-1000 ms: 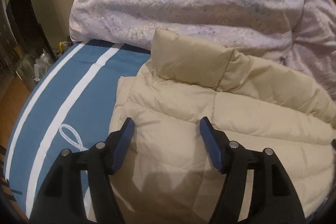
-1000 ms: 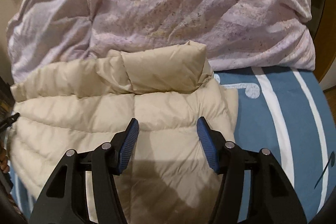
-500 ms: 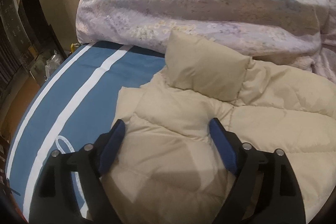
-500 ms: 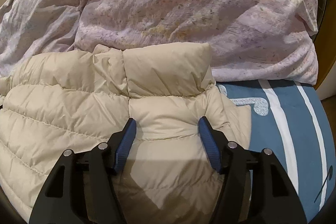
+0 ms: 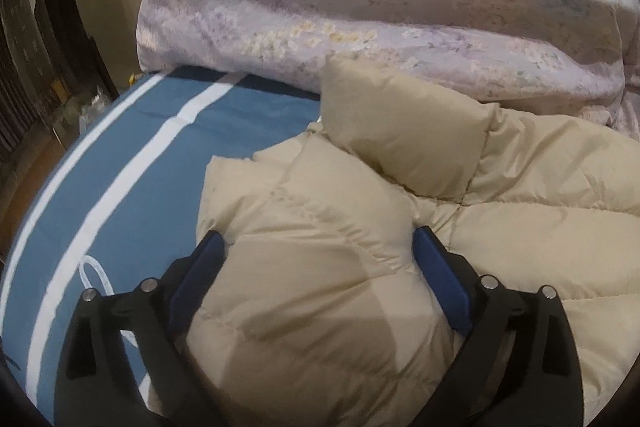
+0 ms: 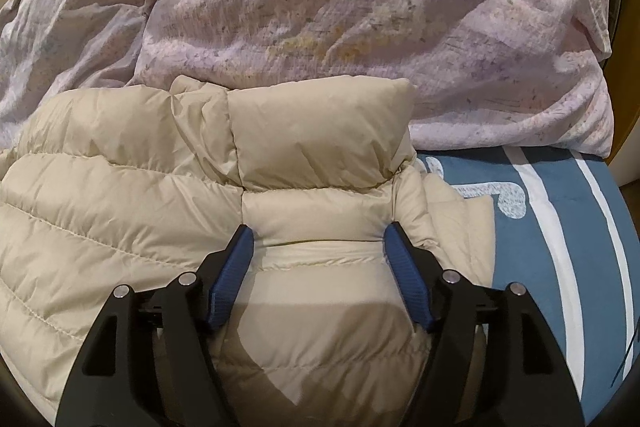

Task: Fold large clothes
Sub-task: 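Open both grippers and press the folded jacket near the collar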

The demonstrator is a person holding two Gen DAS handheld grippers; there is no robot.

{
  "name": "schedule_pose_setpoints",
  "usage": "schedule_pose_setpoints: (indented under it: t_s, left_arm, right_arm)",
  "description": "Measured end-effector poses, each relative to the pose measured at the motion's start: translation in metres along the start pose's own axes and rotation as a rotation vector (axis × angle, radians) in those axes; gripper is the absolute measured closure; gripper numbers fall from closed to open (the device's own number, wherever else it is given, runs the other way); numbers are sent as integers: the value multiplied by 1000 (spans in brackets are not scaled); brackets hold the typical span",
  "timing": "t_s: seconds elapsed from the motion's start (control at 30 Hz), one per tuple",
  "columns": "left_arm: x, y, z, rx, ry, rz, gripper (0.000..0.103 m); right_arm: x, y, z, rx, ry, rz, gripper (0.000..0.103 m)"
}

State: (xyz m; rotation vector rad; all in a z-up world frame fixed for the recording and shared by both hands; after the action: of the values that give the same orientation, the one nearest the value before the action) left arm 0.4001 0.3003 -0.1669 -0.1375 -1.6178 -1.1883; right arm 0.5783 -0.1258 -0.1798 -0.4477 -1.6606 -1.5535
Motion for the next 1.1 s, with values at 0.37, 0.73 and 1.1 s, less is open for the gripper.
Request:
schedule_pose_setpoints:
  t_s: [0.37, 0.73, 1.1]
  left_arm:
    - [-5, -1, 0, 1, 15, 8, 4]
    - [-6, -1, 0, -2, 16, 9, 4]
    - [-8, -2, 0, 4, 11, 12, 3]
  right_arm:
    - [-8, 4, -1, -5, 2, 10, 32]
    - [-8, 2, 0, -5, 3, 7, 32]
    - [-7, 0, 1, -10, 2, 7, 31]
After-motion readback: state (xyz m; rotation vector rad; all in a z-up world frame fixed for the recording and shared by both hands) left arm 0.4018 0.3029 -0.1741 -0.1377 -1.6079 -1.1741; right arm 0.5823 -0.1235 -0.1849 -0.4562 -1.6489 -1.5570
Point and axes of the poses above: each gripper's, at about its wrist camera, not at the fingertips, and x roughly against the way its jaws point, z to its left, y to its top, the point moved 8 cm from there along -x, roughly the way its jaws point, and after that the axes turned 4 degrees about -x, right-handed, at the moved point
